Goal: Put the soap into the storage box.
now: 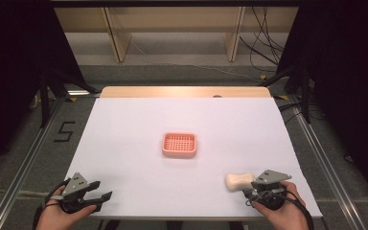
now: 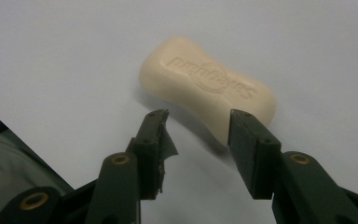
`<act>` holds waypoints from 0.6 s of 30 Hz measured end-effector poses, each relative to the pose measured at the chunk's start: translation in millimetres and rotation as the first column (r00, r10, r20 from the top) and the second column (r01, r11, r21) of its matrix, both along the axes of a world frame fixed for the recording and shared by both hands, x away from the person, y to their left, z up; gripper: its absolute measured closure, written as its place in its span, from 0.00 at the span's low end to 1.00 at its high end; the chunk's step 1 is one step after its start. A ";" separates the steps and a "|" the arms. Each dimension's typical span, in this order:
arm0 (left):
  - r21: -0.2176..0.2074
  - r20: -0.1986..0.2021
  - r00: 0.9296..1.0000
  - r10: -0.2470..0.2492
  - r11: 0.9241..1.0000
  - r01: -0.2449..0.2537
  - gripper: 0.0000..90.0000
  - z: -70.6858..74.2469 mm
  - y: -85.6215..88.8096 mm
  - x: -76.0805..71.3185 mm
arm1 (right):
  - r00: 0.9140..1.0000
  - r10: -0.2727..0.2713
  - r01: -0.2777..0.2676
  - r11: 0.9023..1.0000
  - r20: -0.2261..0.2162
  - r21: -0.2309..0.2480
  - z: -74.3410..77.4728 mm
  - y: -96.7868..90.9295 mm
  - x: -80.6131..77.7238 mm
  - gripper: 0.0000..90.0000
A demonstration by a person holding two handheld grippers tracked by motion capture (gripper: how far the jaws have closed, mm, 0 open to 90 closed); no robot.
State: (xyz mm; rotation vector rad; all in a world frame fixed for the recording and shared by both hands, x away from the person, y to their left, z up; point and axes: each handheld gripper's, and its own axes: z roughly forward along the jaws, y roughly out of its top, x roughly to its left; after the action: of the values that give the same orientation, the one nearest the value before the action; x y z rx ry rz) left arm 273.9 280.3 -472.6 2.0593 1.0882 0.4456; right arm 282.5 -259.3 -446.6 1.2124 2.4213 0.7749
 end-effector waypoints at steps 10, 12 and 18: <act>-0.003 -0.023 1.000 -0.010 1.000 0.010 0.43 0.3 1.0 -0.3 | 0.987 0.153 -0.159 0.965 -0.046 -0.210 14.2 -6.8 18.7 0.46; 0.008 0.001 1.000 -0.013 1.000 0.013 0.43 0.0 0.9 0.0 | 0.978 0.193 -0.209 0.943 -0.085 -0.260 19.1 -6.3 22.5 0.43; 0.006 0.011 1.000 -0.013 1.000 0.013 0.43 -0.1 -0.6 0.1 | 0.934 0.299 -0.353 0.854 -0.193 -0.382 28.4 -8.4 44.3 0.39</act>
State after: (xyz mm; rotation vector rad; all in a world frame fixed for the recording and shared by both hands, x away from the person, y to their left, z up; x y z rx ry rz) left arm 274.0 279.6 -472.7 2.0650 1.0674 0.4538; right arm 326.8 -267.6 -418.2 0.7135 2.7503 0.2401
